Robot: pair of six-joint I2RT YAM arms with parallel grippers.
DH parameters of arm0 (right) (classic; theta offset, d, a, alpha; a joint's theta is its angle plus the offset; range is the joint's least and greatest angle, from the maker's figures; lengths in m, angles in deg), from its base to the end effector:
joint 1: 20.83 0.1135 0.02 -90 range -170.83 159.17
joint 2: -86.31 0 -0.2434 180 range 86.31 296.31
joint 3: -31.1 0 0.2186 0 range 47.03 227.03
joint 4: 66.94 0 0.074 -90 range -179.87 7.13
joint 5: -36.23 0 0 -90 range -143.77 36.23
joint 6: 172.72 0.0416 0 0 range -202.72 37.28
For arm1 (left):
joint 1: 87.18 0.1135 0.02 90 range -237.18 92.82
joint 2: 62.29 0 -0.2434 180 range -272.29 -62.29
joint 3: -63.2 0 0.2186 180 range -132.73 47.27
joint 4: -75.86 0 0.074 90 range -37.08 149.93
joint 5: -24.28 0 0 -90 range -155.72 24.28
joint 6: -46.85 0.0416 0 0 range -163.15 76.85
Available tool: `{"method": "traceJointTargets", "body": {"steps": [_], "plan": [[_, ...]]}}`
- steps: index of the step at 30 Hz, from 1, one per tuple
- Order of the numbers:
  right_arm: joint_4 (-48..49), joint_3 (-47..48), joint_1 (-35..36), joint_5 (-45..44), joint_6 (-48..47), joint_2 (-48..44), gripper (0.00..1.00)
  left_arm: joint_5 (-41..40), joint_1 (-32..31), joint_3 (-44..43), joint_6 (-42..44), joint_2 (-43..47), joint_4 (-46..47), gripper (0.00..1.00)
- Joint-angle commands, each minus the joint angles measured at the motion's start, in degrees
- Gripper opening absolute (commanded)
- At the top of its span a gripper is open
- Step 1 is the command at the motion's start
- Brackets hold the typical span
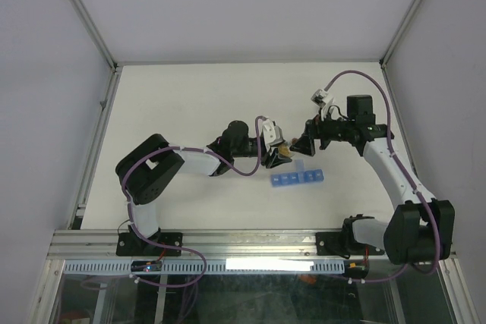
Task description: Sort the pills into containers
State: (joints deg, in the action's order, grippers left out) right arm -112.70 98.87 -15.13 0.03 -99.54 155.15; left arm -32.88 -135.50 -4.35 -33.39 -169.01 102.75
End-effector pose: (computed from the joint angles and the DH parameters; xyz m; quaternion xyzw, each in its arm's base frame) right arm 0.2137 0.0551 0.2645 -0.3252 0.7808 0.3869 0.3673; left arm 0.2265 -0.2883 0.1854 0.5176 0.5669 -0.4065 0.4954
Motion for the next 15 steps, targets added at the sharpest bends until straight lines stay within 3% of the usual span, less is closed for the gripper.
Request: {"method": "traceJointTargets", "body": {"steps": [1,11,15], "plan": [[1.3,2.0,1.9,-4.4,1.0,0.6,0.86,-1.0,-0.3,-2.5,-1.1,2.1,1.9,0.00],[0.7,2.1,3.0,-4.3,0.3,0.5,0.61,-1.2,-0.3,-2.8,-1.1,1.9,1.3,0.00],[0.6,2.0,3.0,-3.4,-0.8,0.5,0.39,-1.1,-0.4,-2.8,-1.1,1.9,1.3,0.00]]}}
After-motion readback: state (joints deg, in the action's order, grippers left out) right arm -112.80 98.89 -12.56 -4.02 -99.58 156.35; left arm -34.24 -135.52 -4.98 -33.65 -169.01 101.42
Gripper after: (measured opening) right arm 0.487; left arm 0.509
